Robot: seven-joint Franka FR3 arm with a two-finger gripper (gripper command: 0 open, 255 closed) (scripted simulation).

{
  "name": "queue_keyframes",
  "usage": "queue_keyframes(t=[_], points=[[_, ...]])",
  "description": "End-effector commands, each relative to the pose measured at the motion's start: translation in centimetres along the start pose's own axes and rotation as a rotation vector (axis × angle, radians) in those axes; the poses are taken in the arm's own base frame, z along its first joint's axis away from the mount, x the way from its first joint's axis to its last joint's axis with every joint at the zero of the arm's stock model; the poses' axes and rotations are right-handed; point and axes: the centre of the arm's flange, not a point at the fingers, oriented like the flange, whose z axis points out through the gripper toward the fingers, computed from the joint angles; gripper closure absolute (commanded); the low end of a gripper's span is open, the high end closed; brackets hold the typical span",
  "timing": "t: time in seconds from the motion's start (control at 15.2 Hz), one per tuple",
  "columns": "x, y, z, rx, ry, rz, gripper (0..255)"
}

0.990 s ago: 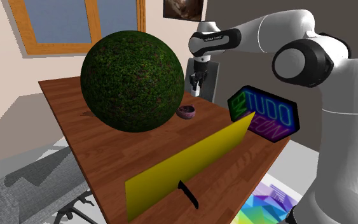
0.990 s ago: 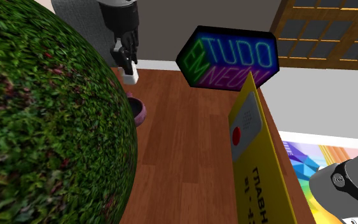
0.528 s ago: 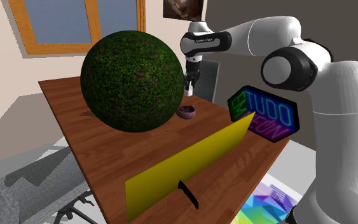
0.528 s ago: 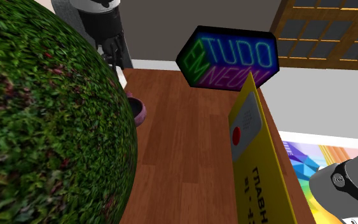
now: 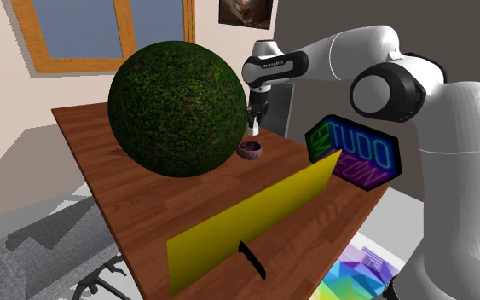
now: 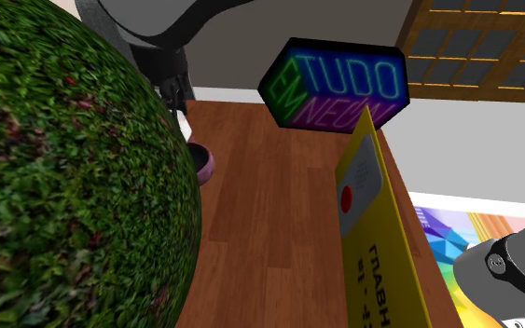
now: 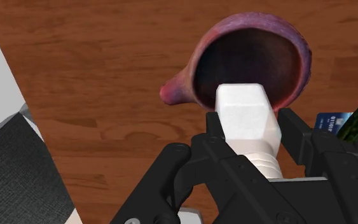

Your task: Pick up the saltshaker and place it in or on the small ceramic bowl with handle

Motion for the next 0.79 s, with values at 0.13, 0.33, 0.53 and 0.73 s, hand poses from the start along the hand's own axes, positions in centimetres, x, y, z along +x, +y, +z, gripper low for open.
queue_keyframes(t=[0.13,0.33,0.53,0.73], points=[[0.0,-1.3,3.2,0.01,-0.016,-0.016,255],[0.0,-1.3,3.7,0.01,-0.016,-0.016,255],[-0.1,-1.3,3.7,0.01,-0.016,-0.016,255],[0.1,-1.5,3.7,0.01,-0.015,-0.015,0]])
